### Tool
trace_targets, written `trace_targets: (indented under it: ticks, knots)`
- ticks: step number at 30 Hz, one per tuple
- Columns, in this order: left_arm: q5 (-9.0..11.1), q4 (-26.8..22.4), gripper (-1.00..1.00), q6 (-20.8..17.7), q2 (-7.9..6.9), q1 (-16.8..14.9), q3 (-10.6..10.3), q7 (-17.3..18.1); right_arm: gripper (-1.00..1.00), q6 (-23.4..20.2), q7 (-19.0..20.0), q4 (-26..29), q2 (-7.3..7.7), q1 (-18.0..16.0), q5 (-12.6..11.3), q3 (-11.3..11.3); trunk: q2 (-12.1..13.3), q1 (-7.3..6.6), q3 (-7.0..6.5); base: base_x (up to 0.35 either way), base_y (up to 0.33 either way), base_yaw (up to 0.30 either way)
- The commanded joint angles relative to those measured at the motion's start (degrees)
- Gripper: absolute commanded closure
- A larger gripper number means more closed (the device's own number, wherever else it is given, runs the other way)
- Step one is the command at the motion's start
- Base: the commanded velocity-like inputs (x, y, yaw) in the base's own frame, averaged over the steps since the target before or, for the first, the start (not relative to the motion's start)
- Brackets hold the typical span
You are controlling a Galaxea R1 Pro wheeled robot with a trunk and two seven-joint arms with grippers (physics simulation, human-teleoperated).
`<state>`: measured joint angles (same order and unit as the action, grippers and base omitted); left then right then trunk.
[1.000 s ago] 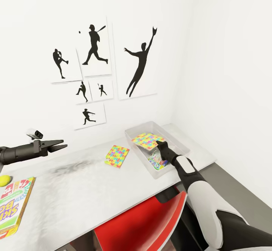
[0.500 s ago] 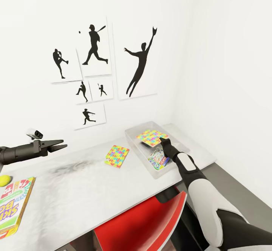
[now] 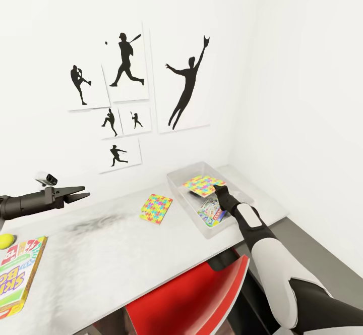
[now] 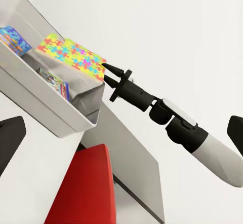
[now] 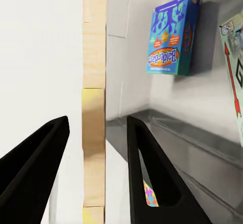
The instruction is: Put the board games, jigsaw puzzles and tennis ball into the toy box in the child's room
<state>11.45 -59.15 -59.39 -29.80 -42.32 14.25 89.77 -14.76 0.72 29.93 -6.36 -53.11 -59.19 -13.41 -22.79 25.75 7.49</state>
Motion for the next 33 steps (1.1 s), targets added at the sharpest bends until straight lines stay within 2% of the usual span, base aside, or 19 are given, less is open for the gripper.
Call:
trace_targets:
  ticks: [1,15,25,28,30,33]
  knots:
    - [0.0,0.0,-1.00,-0.6,-0.01,0.0,0.0,0.2,-1.00,-0.4,0.1,0.0,-0.07,-0.1,-0.2,-0.5,-0.1,0.04,0.13,0.000,0.000,0.000]
    - [0.0,0.0,-1.00,-0.6,0.00,0.0,-0.1,0.2,-1.00,1.3,-1.7,0.0,1.07,0.0,-0.6,-0.5,-0.1,0.04,0.13,0.000,0.000,0.000]
    - [0.0,0.0,-1.00,-0.6,0.09,0.0,-0.1,0.2,-1.00,0.0,-2.9,0.8,1.39,-0.2,-0.7,-0.5,-0.1,0.04,0.13,0.000,0.000,0.000]
    - [0.0,0.0,-1.00,-0.6,0.07,0.0,-0.1,0.2,-1.00,-4.9,-4.4,4.7,1.82,-0.3,-0.5,-0.1,-0.1,0.04,0.13,0.000,0.000,0.000]
    - [0.0,0.0,-1.00,-0.6,-0.01,0.0,-0.1,0.2,-1.00,-11.8,-8.0,9.1,1.96,-0.2,-0.2,0.1,-0.1,0.04,0.13,0.000,0.000,0.000]
    - [0.0,0.0,-1.00,-0.6,-0.10,0.0,-0.1,0.2,-1.00,-17.7,-12.8,14.5,1.99,0.1,-0.2,0.2,-0.1,0.04,0.13,0.000,0.000,0.000]
